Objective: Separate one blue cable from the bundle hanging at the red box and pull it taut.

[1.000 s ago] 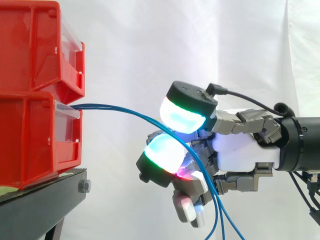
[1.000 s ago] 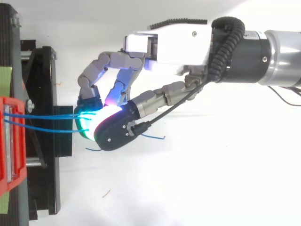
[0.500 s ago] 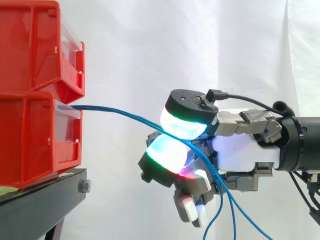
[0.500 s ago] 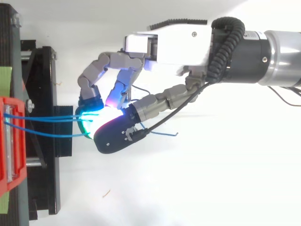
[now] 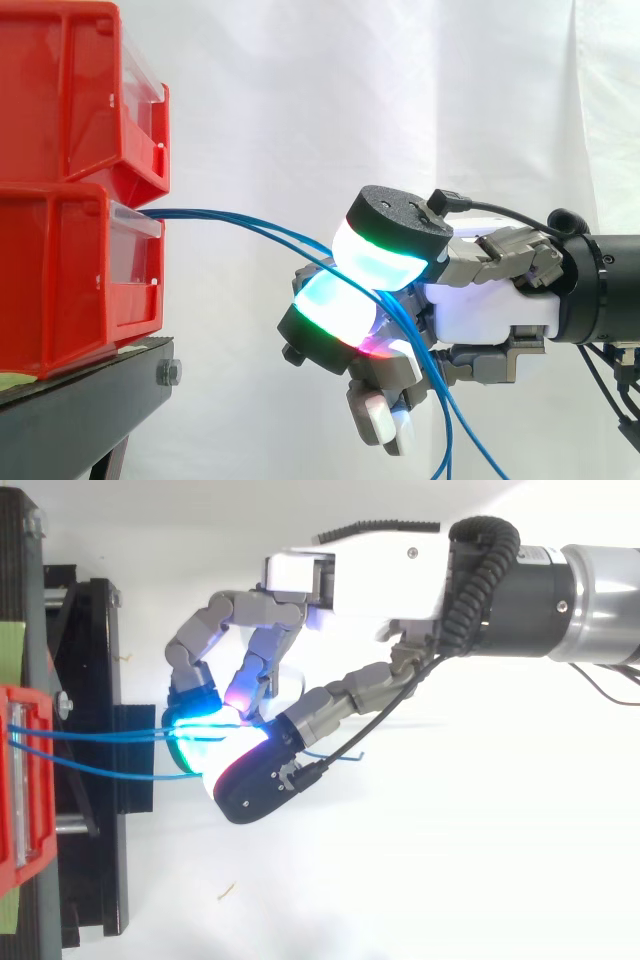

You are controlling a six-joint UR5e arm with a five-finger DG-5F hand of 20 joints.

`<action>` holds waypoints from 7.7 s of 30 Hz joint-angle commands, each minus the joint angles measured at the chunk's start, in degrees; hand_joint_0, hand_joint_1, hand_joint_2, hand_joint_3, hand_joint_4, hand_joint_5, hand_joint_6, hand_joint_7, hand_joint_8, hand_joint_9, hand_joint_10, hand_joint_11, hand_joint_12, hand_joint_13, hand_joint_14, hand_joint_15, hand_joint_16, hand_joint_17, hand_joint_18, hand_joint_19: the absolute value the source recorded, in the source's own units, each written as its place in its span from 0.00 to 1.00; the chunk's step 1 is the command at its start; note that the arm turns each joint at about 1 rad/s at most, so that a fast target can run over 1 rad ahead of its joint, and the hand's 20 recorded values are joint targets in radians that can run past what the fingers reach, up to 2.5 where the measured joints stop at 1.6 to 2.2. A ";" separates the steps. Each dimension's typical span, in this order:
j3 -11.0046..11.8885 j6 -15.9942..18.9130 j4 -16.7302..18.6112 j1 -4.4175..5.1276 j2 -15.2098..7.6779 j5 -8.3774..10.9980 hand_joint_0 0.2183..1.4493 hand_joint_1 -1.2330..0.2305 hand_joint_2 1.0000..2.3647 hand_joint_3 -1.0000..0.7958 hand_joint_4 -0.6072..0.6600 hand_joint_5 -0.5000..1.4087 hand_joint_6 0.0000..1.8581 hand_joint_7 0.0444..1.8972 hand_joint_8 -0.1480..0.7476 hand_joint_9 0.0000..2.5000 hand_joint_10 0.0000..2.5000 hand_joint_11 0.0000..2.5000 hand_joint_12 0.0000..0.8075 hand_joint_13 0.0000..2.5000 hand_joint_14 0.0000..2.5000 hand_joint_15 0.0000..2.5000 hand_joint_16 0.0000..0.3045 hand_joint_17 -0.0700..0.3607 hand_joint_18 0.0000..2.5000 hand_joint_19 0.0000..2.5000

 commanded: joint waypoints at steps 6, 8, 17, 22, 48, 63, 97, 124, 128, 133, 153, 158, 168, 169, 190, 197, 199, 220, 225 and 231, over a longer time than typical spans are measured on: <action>0.00 -0.02 0.03 0.00 0.06 -0.03 0.41 0.23 0.00 0.28 0.50 0.17 0.51 0.57 0.52 0.44 0.01 0.47 0.45 0.41 0.01 0.27 0.15 0.41 0.39 0.28; 0.00 -0.02 0.03 0.00 0.06 -0.03 0.35 0.23 0.00 0.28 0.52 0.17 0.50 0.55 0.53 0.44 0.01 0.47 0.44 0.41 0.01 0.27 0.15 0.41 0.39 0.29; 0.00 0.07 0.03 0.00 0.06 -0.03 0.28 0.21 0.00 0.28 0.53 0.18 0.48 0.56 0.53 0.45 0.01 0.46 0.46 0.41 0.01 0.27 0.16 0.42 0.38 0.29; 0.00 0.07 0.03 0.00 -0.03 -0.03 0.28 0.18 0.00 0.28 0.53 0.18 0.48 0.58 0.53 0.44 0.01 0.46 0.45 0.41 0.01 0.27 0.16 0.42 0.38 0.29; 0.00 0.07 0.73 0.00 0.06 0.85 0.43 0.20 0.00 0.32 0.45 0.17 0.49 0.58 0.51 0.42 0.01 0.45 0.45 0.40 0.01 0.27 0.16 0.42 0.37 0.28; 0.00 0.07 0.56 0.09 0.06 1.02 0.20 0.25 0.00 0.28 0.55 0.20 0.46 0.47 0.54 0.41 0.01 0.42 0.47 0.38 0.01 0.27 0.19 0.46 0.35 0.28; 0.00 -0.28 0.73 0.18 0.06 0.93 0.39 0.25 0.01 0.38 0.48 0.17 0.49 0.63 0.51 0.41 0.01 0.45 0.46 0.37 0.01 0.27 0.17 0.44 0.35 0.29; -0.09 -0.37 0.47 0.53 -0.03 1.29 0.31 0.34 0.01 0.47 0.53 0.18 0.49 0.58 0.56 0.44 0.01 0.45 0.50 0.40 0.01 0.27 0.19 0.47 0.38 0.31; 0.00 -0.37 0.38 0.53 -0.03 1.37 0.34 0.29 0.01 0.48 0.47 0.17 0.50 0.63 0.54 0.42 0.01 0.45 0.48 0.39 0.01 0.27 0.18 0.45 0.36 0.30; 0.00 -0.46 0.38 0.53 -0.03 1.37 0.40 0.24 0.01 0.42 0.44 0.17 0.50 0.66 0.51 0.41 0.01 0.45 0.45 0.38 0.01 0.27 0.17 0.43 0.35 0.29; -0.09 -0.46 0.38 0.35 -0.03 3.48 0.34 0.34 0.00 0.28 0.51 0.17 0.50 0.59 0.52 0.43 0.01 0.45 0.45 0.39 0.01 0.27 0.17 0.43 0.36 0.30; -0.09 -0.46 0.38 0.26 -0.03 3.57 0.35 0.33 0.00 0.28 0.50 0.18 0.50 0.60 0.52 0.43 0.01 0.45 0.45 0.39 0.01 0.27 0.17 0.43 0.36 0.30; -0.09 -1.95 0.38 0.35 -0.03 3.57 0.37 0.25 0.00 0.28 0.45 0.18 0.50 0.60 0.52 0.43 0.01 0.45 0.45 0.39 0.01 0.27 0.16 0.42 0.37 0.29; -0.09 -2.13 0.38 0.26 -0.03 3.57 0.37 0.24 0.00 0.28 0.45 0.18 0.50 0.60 0.52 0.43 0.01 0.45 0.44 0.39 0.01 0.27 0.16 0.42 0.37 0.29; -0.18 -3.27 0.38 0.70 -0.03 4.27 0.31 0.16 0.00 0.28 0.49 0.18 0.50 0.60 0.51 0.41 0.01 0.44 0.44 0.37 0.01 0.27 0.16 0.42 0.35 0.28; -0.18 -3.27 0.38 0.88 -0.03 4.27 0.22 0.25 0.00 0.28 0.52 0.18 0.49 0.55 0.53 0.42 0.01 0.44 0.47 0.38 0.01 0.27 0.18 0.45 0.36 0.29; -0.18 -3.27 0.38 0.88 -0.03 4.27 0.24 0.32 0.00 0.28 0.52 0.18 0.48 0.55 0.53 0.42 0.01 0.44 0.46 0.38 0.01 0.27 0.18 0.44 0.35 0.30; -0.26 -3.27 0.38 0.97 0.06 4.27 0.30 0.46 0.01 0.38 0.52 0.19 0.47 0.60 0.53 0.45 0.01 0.44 0.47 0.39 0.01 0.28 0.17 0.44 0.35 0.32; -0.26 -3.27 0.38 1.05 -0.03 4.54 0.31 0.35 0.01 0.47 0.53 0.19 0.48 0.61 0.57 0.45 0.01 0.44 0.51 0.40 0.01 0.27 0.20 0.48 0.38 0.30; -0.26 -3.27 0.38 1.14 0.06 4.89 0.34 0.30 0.01 0.49 0.46 0.18 0.50 0.65 0.54 0.43 0.01 0.44 0.48 0.39 0.01 0.27 0.18 0.45 0.36 0.30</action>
